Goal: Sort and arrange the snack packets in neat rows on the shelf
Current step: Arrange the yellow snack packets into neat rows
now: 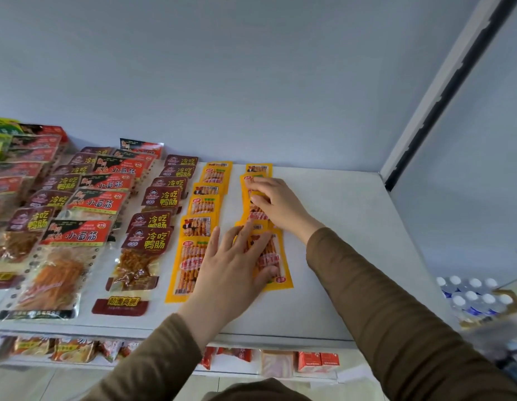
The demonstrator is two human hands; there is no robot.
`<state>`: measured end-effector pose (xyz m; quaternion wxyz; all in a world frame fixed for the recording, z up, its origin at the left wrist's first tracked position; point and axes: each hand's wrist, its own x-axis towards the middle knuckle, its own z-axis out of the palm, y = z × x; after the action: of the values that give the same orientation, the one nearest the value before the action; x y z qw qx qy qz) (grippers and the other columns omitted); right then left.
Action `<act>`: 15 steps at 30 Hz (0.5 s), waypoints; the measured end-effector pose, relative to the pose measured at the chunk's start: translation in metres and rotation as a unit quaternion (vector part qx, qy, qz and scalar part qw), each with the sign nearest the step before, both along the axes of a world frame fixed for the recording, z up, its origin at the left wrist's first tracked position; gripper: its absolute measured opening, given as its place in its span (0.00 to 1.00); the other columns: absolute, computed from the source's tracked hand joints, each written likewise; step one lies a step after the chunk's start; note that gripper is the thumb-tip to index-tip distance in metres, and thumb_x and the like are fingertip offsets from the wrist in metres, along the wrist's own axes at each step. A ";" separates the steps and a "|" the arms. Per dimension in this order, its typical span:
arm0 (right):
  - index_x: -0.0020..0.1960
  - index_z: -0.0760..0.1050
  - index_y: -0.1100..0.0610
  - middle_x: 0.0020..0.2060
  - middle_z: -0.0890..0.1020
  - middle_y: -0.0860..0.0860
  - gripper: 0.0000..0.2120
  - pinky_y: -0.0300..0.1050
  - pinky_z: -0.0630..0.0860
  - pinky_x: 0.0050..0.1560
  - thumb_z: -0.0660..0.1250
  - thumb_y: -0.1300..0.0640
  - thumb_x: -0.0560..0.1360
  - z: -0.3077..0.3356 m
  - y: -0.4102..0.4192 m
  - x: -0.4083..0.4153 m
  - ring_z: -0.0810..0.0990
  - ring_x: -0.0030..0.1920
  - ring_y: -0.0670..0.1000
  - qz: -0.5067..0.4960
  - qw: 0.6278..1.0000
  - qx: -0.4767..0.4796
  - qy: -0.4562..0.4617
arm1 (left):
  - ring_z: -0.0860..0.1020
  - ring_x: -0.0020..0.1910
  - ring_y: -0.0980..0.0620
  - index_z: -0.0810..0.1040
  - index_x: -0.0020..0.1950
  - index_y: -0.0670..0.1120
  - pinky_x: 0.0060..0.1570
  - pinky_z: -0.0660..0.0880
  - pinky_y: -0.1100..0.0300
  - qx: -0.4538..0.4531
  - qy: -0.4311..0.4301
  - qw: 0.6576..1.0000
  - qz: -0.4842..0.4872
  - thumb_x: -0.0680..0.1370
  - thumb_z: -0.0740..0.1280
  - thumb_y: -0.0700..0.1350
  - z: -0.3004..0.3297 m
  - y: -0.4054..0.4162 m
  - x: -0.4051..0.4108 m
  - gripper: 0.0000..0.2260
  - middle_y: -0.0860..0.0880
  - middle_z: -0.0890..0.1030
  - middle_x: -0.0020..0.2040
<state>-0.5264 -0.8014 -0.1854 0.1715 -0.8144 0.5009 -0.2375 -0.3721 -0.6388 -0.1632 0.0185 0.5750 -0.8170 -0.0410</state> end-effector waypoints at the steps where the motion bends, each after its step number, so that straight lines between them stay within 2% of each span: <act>1: 0.73 0.73 0.49 0.75 0.71 0.46 0.19 0.51 0.63 0.75 0.60 0.50 0.84 -0.003 0.001 -0.001 0.64 0.75 0.51 -0.004 1.000 0.001 -0.007 | 0.48 0.83 0.46 0.48 0.83 0.60 0.80 0.40 0.40 0.002 0.007 1.000 -0.001 0.80 0.39 0.71 -0.002 0.003 0.001 0.33 0.51 0.50 0.85; 3: 0.73 0.73 0.49 0.75 0.70 0.47 0.18 0.52 0.63 0.75 0.60 0.50 0.84 -0.005 0.002 -0.001 0.64 0.75 0.51 -0.010 1.000 0.000 -0.021 | 0.45 0.84 0.46 0.48 0.83 0.61 0.80 0.37 0.40 0.005 0.022 1.000 -0.008 0.80 0.40 0.70 -0.006 0.008 0.003 0.32 0.53 0.49 0.85; 6: 0.73 0.74 0.48 0.76 0.69 0.47 0.18 0.51 0.63 0.75 0.61 0.49 0.84 -0.003 0.004 -0.001 0.64 0.76 0.49 -0.007 0.999 0.012 -0.038 | 0.39 0.83 0.45 0.45 0.82 0.64 0.79 0.34 0.39 0.016 0.031 0.999 -0.013 0.80 0.39 0.70 -0.008 0.017 0.005 0.31 0.54 0.43 0.85; 8: 0.73 0.73 0.48 0.76 0.68 0.47 0.18 0.45 0.61 0.75 0.61 0.49 0.84 0.004 0.009 -0.004 0.63 0.77 0.48 -0.016 0.995 0.042 -0.085 | 0.36 0.82 0.46 0.44 0.82 0.64 0.78 0.33 0.39 0.012 0.040 0.999 -0.004 0.79 0.37 0.69 -0.006 0.020 0.006 0.31 0.53 0.41 0.84; 11: 0.71 0.74 0.51 0.71 0.75 0.48 0.17 0.39 0.64 0.69 0.62 0.50 0.84 0.018 0.025 -0.017 0.70 0.73 0.48 -0.103 0.983 0.039 -0.148 | 0.36 0.82 0.48 0.43 0.83 0.60 0.79 0.33 0.43 -0.021 0.037 0.998 0.038 0.79 0.37 0.68 -0.002 0.017 0.013 0.33 0.50 0.42 0.85; 13: 0.69 0.74 0.53 0.63 0.80 0.49 0.16 0.41 0.71 0.62 0.62 0.51 0.83 0.027 0.045 -0.027 0.77 0.65 0.50 -0.183 0.975 0.034 -0.120 | 0.36 0.82 0.47 0.45 0.84 0.55 0.79 0.34 0.44 -0.029 0.012 0.997 0.070 0.78 0.36 0.71 0.000 0.011 0.019 0.38 0.48 0.43 0.85; 15: 0.71 0.71 0.53 0.58 0.80 0.49 0.19 0.43 0.73 0.54 0.62 0.48 0.82 0.034 0.072 -0.033 0.80 0.58 0.51 -0.216 0.973 0.080 -0.028 | 0.37 0.83 0.46 0.50 0.84 0.50 0.80 0.35 0.44 -0.017 -0.012 0.996 0.090 0.76 0.36 0.75 0.000 0.005 0.022 0.43 0.46 0.45 0.85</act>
<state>-0.5593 -0.7290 -0.1516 0.1943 -0.6638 0.6772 -0.2508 -0.3505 -0.6335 -0.1629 0.0224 0.6462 -0.7626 -0.0180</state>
